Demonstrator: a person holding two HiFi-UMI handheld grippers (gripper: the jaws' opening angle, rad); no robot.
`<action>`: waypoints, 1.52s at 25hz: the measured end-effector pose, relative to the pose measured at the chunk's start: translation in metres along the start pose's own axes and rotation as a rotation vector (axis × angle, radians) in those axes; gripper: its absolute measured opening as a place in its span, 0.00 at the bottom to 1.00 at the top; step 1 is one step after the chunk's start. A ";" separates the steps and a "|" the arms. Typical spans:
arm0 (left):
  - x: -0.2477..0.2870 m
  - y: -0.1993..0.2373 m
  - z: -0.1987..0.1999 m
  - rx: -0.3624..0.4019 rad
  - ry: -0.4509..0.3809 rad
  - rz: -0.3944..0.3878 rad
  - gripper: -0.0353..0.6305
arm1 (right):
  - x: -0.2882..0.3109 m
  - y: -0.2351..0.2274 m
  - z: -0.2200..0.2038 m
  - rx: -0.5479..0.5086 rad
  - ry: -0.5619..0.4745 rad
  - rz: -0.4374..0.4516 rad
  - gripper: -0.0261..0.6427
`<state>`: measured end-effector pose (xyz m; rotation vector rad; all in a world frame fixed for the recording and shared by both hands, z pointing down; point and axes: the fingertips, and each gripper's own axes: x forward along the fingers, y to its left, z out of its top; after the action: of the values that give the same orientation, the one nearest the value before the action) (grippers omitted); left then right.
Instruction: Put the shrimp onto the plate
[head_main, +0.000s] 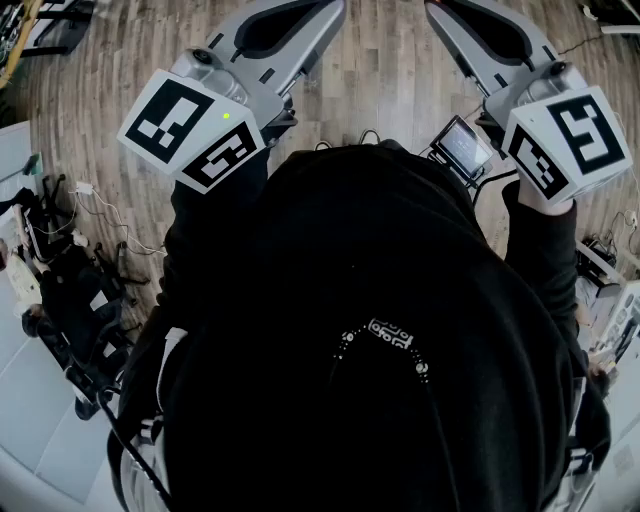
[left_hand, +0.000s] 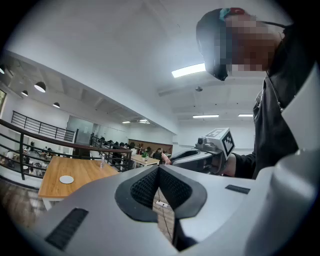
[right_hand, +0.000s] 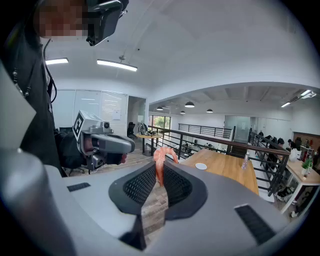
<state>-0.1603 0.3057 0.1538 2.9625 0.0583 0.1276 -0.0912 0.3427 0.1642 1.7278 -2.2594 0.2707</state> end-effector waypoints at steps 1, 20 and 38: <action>0.002 -0.001 0.000 0.000 0.002 -0.003 0.06 | -0.001 -0.002 0.000 0.001 -0.002 -0.001 0.13; 0.039 -0.013 -0.010 -0.009 0.035 -0.003 0.06 | -0.023 -0.033 -0.004 0.078 -0.076 0.037 0.13; 0.085 -0.014 -0.027 -0.027 0.079 -0.024 0.06 | -0.041 -0.091 -0.024 0.142 -0.111 -0.044 0.13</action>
<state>-0.0787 0.3278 0.1844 2.9279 0.1010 0.2408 0.0094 0.3631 0.1712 1.9049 -2.3269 0.3412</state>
